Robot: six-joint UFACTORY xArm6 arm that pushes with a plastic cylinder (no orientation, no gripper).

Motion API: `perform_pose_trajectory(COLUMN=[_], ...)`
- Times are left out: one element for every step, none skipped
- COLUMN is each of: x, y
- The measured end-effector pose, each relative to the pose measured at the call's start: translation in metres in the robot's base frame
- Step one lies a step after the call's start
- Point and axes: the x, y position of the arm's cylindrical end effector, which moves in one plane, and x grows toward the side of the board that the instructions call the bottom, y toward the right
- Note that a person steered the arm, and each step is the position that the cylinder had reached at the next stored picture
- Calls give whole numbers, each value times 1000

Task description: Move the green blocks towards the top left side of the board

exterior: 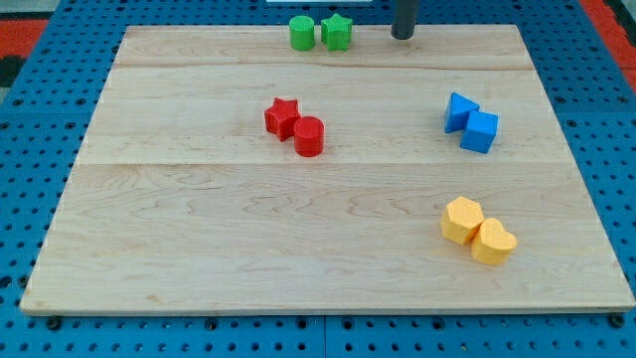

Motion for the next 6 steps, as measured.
perform_pose_trajectory(x=[-4,-10,-12,-11,-4,24], y=[-45,-90,-130,-168,-179,-198])
